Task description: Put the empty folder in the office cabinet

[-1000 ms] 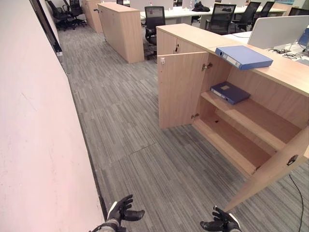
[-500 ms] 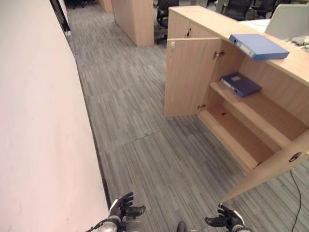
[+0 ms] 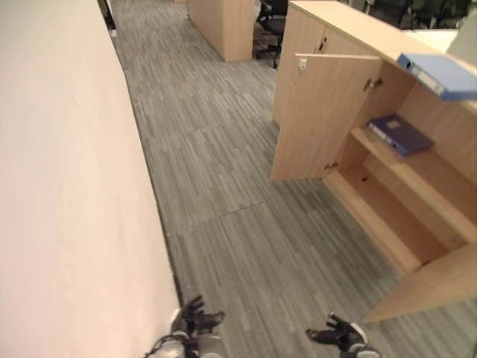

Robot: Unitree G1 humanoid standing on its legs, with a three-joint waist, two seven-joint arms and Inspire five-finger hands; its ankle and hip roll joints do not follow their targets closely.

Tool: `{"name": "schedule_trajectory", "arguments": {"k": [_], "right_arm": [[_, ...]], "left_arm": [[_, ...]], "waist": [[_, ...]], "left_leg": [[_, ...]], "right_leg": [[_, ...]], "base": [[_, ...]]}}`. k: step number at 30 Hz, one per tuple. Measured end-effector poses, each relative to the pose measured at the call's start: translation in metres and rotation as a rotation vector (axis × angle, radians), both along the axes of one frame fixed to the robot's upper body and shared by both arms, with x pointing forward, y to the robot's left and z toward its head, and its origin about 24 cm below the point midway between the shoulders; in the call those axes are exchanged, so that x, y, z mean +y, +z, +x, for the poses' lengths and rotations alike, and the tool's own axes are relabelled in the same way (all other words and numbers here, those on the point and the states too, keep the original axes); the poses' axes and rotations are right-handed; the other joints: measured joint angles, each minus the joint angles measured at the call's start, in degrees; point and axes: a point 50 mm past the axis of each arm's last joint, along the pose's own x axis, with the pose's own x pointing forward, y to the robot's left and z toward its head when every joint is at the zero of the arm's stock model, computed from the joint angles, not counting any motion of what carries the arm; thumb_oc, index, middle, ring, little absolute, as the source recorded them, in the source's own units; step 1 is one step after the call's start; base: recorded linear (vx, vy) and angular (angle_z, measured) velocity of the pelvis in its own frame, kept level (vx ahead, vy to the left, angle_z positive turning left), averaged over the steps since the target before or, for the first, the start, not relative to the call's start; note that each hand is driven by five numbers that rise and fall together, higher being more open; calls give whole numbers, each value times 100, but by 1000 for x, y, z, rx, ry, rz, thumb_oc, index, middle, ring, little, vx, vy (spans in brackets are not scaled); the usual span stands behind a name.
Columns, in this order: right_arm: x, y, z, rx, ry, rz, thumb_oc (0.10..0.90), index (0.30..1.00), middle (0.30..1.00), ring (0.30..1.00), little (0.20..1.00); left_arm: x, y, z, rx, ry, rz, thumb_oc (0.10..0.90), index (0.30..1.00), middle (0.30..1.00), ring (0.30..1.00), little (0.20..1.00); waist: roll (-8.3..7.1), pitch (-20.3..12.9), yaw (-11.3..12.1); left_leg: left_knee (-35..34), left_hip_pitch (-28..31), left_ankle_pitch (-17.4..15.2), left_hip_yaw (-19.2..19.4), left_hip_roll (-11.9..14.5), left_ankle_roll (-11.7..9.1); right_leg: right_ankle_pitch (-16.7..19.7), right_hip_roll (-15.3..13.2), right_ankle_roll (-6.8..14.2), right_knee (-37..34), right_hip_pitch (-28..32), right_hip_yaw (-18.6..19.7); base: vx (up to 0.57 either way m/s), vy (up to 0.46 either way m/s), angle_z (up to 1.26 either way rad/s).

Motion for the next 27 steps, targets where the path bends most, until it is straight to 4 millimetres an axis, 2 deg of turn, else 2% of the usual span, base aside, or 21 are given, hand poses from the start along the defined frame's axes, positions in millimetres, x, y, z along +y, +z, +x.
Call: {"name": "schedule_trajectory", "arguments": {"k": [1,2,3,5,6,8,9,10,11,12,13,14,15,16,17,19,20,21,22,23,27], "right_arm": [[-3,0,0,1,1,-8,800,900,900,900,900],[-9,2,3,-6,2,-25,800,900,900,900,900],[-11,4,8,-11,12,-38,800,900,900,900,900],[-13,6,13,-18,17,-45,800,900,900,900,900],[-12,5,13,-16,17,-41,800,900,900,900,900],[-6,6,18,-27,23,-30,800,900,900,900,900],[-4,8,25,-42,32,-25,800,900,900,900,900],[-2,8,26,-49,44,-24,800,900,900,900,900],[-2,10,31,-64,46,-24,800,900,900,900,900],[-2,9,28,-63,45,-23,800,900,900,900,900],[-2,9,26,-59,47,-20,800,900,900,900,900],[-1,9,28,-65,50,-16,800,900,900,900,900],[-5,9,26,-62,39,-24,800,900,900,900,900],[-7,9,24,-59,35,-30,800,900,900,900,900],[-9,9,24,-59,26,-37,800,900,900,900,900],[-15,10,21,-55,16,-48,800,900,900,900,900],[-18,11,22,-63,8,-52,800,900,900,900,900],[-22,10,17,-58,-8,-56,800,900,900,900,900],[-22,9,14,-52,-23,-54,800,900,900,900,900],[-31,9,7,-41,-62,-67,800,900,900,900,900],[-60,21,17,-85,-92,-141,800,900,900,900,900]], "left_arm": [[0,0,0,4,-15,6,800,900,900,900,900],[-4,-2,-1,8,-24,-2,800,900,900,900,900],[-9,-5,-4,28,-5,-10,800,900,900,900,900],[-23,-9,-2,44,-14,-44,800,900,900,900,900],[-30,-11,-2,49,-14,-65,800,900,900,900,900],[-36,-8,8,19,-11,-78,800,900,900,900,900],[-39,-9,7,22,-12,-86,800,900,900,900,900],[-43,-12,1,43,-13,-97,800,900,900,900,900],[-45,-13,-2,50,-15,-102,800,900,900,900,900],[-45,-14,-6,63,-33,-96,800,900,900,900,900],[-42,-13,-5,55,-37,-87,800,900,900,900,900],[-36,-10,-3,37,-56,-65,800,900,900,900,900],[-28,-10,-6,47,-65,-40,800,900,900,900,900],[-23,-9,-6,48,-73,-24,800,900,900,900,900],[-12,-10,-14,72,-63,0,800,900,900,900,900],[-3,-10,-17,84,-56,25,800,900,900,900,900],[5,-10,-21,100,-45,43,800,900,900,900,900],[11,-10,-28,119,-47,59,800,900,900,900,900],[15,-10,-31,128,-45,70,800,900,900,900,900],[11,-12,-34,141,-58,67,800,900,900,900,900],[-11,-15,-30,121,-110,7,800,900,900,900,900]], "waist": [[16,-52,31],[160,-122,23],[156,-166,63],[216,-186,16],[235,-206,19],[278,-178,56],[361,-147,-7],[526,-140,-155],[635,-80,-176],[747,-45,-320],[760,-39,-309],[815,26,-315],[854,59,-414],[863,84,-453],[879,144,-532],[885,342,-659],[901,418,-727],[843,457,-859],[738,469,-903],[753,494,-957],[1110,496,-1098]], "left_leg": [[-277,0,-65,-56,-129,37],[-579,19,-67,-110,-198,90],[-596,7,63,-56,-335,243],[-620,0,-127,52,-519,388],[-720,38,43,130,-524,513],[-691,66,-108,223,-651,617],[-831,201,-160,277,-701,650],[-1124,493,-75,263,-776,733],[-1422,743,-16,252,-754,822],[-1766,1073,86,225,-786,887],[-1875,1153,64,222,-798,908],[-2059,1311,81,226,-758,973],[-2177,1428,119,199,-696,917],[-2224,1488,67,185,-682,912],[-2228,1548,207,203,-622,738],[-2183,1758,-111,117,-528,749],[-2143,1812,-166,93,-449,680],[-2165,1904,-233,-4,-461,585],[-2164,1982,-229,-63,-533,496],[-2269,2300,-364,-165,-433,194],[-1943,2458,-463,-151,-412,87]], "right_leg": [[37,-57,54,-64,9,48],[82,-28,73,-96,-35,73],[170,-182,140,10,-179,174],[450,-319,68,344,-443,85],[519,-432,82,513,-540,34],[737,-518,38,782,-730,-221],[890,-621,0,1274,-992,-500],[1274,-680,46,1644,-1094,-565],[1445,-685,181,1965,-1236,-475],[1307,-622,367,2318,-1362,-503],[1128,-536,357,2464,-1500,-517],[729,-389,300,2472,-1703,-817],[529,-240,218,1970,-1680,-1393],[509,-156,164,1699,-1744,-1577],[644,19,31,1193,-1723,-1750],[807,300,-7,810,-1920,-1717],[969,428,-75,527,-1974,-1745],[1263,404,-34,100,-2005,-1770],[1384,358,15,-139,-1943,-1782],[1819,300,-337,-167,-1736,-2099],[1298,519,-611,235,-1645,-2293]], "base": [[140,175,-43],[210,267,-57],[211,276,-45],[184,287,-24],[161,335,-4],[222,402,-12],[219,319,-21],[150,199,-20],[259,212,3],[264,146,3],[357,169,-3],[253,50,-5],[183,30,-2],[308,1,18],[335,-20,11],[349,-48,5],[308,-104,21],[191,-74,40],[289,-127,56],[307,-143,44],[321,-151,13]]}}
